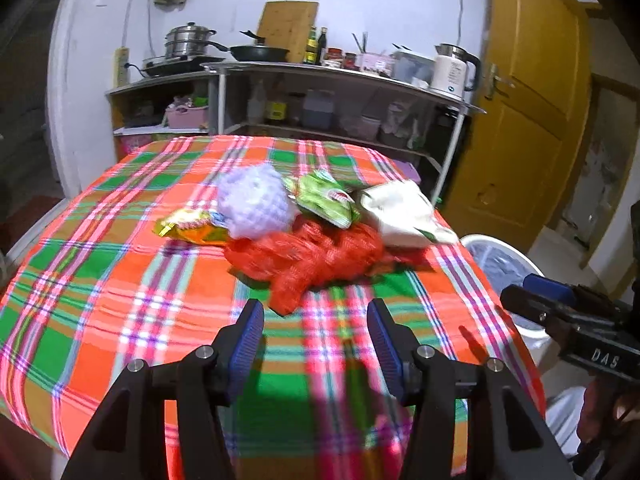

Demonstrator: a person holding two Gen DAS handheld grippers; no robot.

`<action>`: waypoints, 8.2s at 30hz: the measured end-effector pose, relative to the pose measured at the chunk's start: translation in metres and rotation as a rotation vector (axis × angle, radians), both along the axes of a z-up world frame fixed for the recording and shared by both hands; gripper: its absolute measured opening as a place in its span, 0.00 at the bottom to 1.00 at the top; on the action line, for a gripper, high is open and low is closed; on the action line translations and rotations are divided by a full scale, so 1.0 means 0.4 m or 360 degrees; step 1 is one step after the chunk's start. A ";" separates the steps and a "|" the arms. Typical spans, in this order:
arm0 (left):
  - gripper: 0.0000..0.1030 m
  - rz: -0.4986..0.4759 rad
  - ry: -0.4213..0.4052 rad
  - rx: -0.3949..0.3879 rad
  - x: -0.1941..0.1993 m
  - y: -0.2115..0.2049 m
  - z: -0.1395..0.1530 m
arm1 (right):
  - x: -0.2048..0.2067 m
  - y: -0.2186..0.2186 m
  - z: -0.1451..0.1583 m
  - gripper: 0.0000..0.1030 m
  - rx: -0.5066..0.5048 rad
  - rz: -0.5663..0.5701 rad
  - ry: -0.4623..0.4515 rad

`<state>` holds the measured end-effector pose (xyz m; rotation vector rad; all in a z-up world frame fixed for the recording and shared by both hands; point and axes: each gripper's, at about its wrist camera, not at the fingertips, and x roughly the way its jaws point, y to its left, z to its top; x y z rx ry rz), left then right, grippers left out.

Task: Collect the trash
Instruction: 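Grasp the white napkin with the right tool while the left tool grasps the green snack bag, then carry the napkin and green bag over the white bin and release both, then move both tools back over the table toward the red plastic bag, then grasp the red plastic bag with the left tool while the right tool grasps the red wrapper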

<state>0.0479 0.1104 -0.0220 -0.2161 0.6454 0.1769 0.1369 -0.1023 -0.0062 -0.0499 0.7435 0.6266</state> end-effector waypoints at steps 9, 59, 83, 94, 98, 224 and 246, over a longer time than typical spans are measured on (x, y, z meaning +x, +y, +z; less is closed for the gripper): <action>0.52 0.0012 -0.0034 -0.0077 0.069 0.071 0.035 | 0.122 0.082 0.018 0.60 0.0087 0.0059 0.0027; 0.34 -0.0134 -0.0093 -0.0120 0.166 -0.010 0.095 | 0.153 -0.130 0.005 0.13 0.0378 -0.0068 0.0213; 0.35 -0.0742 0.0083 -0.0099 0.385 -0.429 0.001 | 0.217 -0.484 -0.122 0.14 0.0218 -0.0621 0.0306; 0.49 -0.0783 0.0247 -0.0174 0.453 -0.468 -0.071 | 0.252 -0.527 -0.185 0.25 0.0124 -0.0724 0.0386; 0.49 -0.0778 0.0235 -0.0179 0.447 -0.467 -0.067 | 0.245 -0.526 -0.177 0.35 0.0136 -0.0713 0.0367; 0.12 0.0024 0.0043 -0.0119 0.009 0.112 -0.006 | 0.165 0.215 -0.085 0.35 -0.0050 0.0475 0.0138; 0.12 -0.0002 0.0026 -0.0117 0.002 0.078 0.012 | 0.104 0.119 -0.045 0.11 0.0037 0.0367 0.0166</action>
